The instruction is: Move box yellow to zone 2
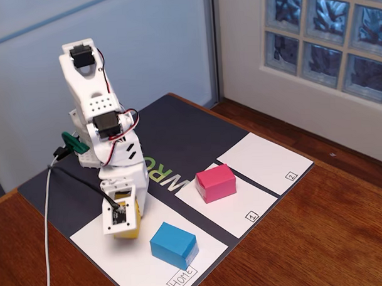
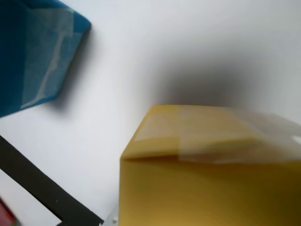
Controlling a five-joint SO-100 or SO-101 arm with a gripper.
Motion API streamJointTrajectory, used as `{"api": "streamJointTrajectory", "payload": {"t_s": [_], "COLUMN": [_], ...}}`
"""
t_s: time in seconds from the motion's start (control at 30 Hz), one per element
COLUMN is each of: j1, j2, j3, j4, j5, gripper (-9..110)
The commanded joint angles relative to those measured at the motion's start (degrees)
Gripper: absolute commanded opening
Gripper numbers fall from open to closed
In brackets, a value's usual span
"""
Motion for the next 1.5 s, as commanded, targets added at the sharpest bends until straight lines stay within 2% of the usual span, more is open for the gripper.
{"api": "streamJointTrajectory", "payload": {"t_s": [0.0, 0.2, 0.5, 0.93, 1.2, 1.47], "j1": [-0.70, -2.64, -12.66, -33.49, -42.01, -49.75], "j2": [6.15, 16.08, 18.98, 19.16, 8.79, -0.26], "j3": [-1.32, -2.02, -15.91, -26.98, -38.85, -48.25], "j4": [3.25, 10.63, 32.52, 37.53, 40.96, 41.48], "j5": [0.18, -0.18, -1.85, 10.63, 19.34, 22.59], "gripper": [0, 0, -1, 0, 0, 0]}}
